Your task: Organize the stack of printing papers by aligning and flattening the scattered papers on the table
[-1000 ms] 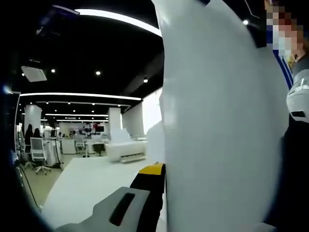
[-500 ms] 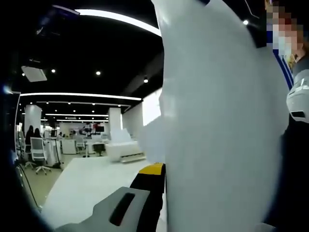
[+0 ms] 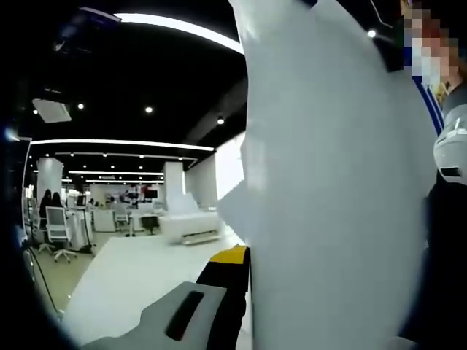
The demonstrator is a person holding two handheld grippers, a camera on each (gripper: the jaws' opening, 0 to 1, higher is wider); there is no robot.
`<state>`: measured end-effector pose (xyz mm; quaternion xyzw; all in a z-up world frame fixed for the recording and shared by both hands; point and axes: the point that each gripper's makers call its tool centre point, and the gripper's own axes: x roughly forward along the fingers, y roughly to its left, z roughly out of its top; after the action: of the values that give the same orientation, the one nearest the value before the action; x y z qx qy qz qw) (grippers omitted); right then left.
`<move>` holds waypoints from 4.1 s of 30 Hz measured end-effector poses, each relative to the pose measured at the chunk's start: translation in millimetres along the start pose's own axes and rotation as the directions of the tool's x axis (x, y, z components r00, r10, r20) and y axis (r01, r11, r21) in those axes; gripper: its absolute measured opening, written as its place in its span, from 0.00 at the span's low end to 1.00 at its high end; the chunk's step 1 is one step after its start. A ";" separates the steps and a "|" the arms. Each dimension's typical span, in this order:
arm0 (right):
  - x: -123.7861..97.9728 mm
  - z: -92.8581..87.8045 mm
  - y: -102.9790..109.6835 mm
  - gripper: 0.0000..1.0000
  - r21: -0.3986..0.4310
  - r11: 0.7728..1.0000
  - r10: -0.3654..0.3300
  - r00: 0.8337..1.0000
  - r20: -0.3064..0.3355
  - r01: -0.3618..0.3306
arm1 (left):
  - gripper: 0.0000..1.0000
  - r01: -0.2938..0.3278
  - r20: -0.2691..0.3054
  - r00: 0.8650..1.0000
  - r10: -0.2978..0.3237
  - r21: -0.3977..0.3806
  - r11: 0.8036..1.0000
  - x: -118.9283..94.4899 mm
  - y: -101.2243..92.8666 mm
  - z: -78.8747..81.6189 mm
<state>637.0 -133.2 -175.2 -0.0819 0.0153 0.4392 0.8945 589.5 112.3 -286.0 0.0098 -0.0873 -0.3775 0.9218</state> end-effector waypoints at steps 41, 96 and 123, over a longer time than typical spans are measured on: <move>-24.5 -10.1 40.0 0.00 -0.344 0.914 0.076 0.926 -0.370 -0.213 | 0.06 0.000 -0.004 1.000 0.000 0.009 1.000 1.8 0.5 1.0; 32.3 -36.7 115.4 0.00 -0.334 0.807 0.297 0.823 -0.484 -0.488 | 0.06 0.019 -0.007 1.000 -0.019 0.004 1.000 2.8 -5.0 1.3; 60.8 -50.3 122.8 0.00 -0.364 0.777 0.273 0.797 -0.538 -0.513 | 0.06 0.038 -0.012 0.999 -0.038 0.004 0.999 5.3 -9.2 0.4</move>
<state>579.7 -19.8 -247.2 -0.4026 0.1296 0.5782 0.6977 586.7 102.0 -285.6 0.0156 -0.0822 -0.3946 0.9150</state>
